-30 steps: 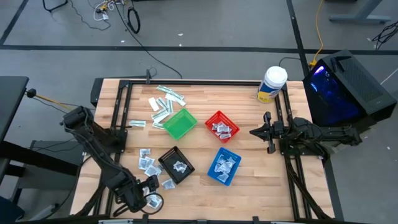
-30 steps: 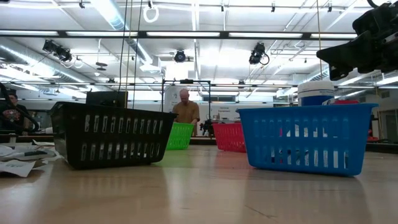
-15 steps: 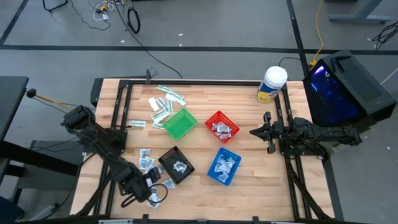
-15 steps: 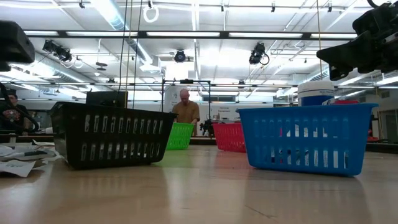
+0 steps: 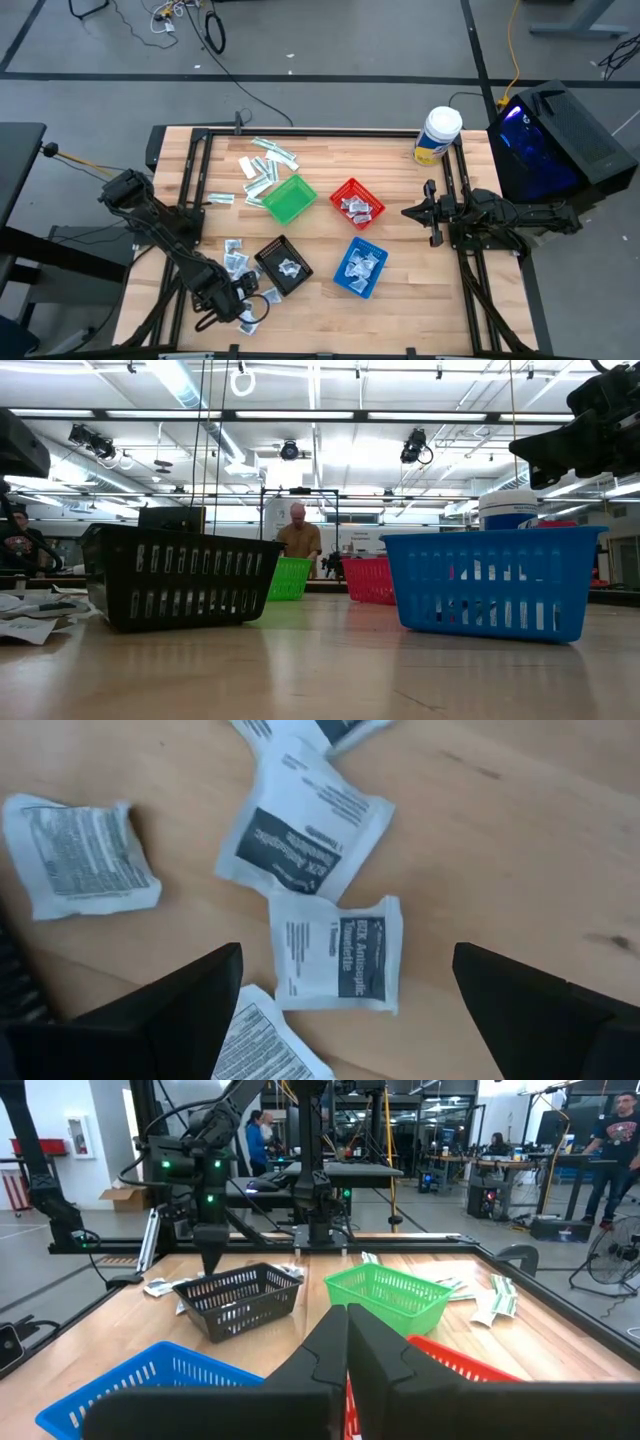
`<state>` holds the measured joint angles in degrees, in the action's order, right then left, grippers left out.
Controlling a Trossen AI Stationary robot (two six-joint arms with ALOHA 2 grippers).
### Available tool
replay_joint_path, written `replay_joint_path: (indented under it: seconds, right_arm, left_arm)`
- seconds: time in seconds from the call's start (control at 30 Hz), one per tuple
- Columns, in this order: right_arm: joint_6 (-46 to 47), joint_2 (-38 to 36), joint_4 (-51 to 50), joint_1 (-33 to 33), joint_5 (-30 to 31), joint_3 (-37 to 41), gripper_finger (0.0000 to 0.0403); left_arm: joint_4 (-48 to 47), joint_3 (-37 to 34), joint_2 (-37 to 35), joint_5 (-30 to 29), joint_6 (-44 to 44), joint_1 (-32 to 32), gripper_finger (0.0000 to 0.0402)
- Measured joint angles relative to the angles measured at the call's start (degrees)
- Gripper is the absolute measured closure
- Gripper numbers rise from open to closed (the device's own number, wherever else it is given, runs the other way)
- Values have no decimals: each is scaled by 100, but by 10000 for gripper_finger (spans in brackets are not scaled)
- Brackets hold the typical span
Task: Pick & Place First Aid Supplies
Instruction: Put the black towelette pack into the black bin
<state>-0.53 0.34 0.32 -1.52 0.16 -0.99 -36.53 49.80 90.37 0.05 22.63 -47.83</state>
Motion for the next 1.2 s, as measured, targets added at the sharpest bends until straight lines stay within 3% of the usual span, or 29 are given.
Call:
replay_joint_path:
  seconds: [0.97, 1.2]
  right_arm:
    - [1, 0, 0, -1, -1, 0, 390]
    - [1, 0, 0, 0, 0, 0, 390]
  left_arm:
    - [547, -451, 0, 4, 107, 81, 34]
    - [547, -451, 2, 66, 116, 79, 85]
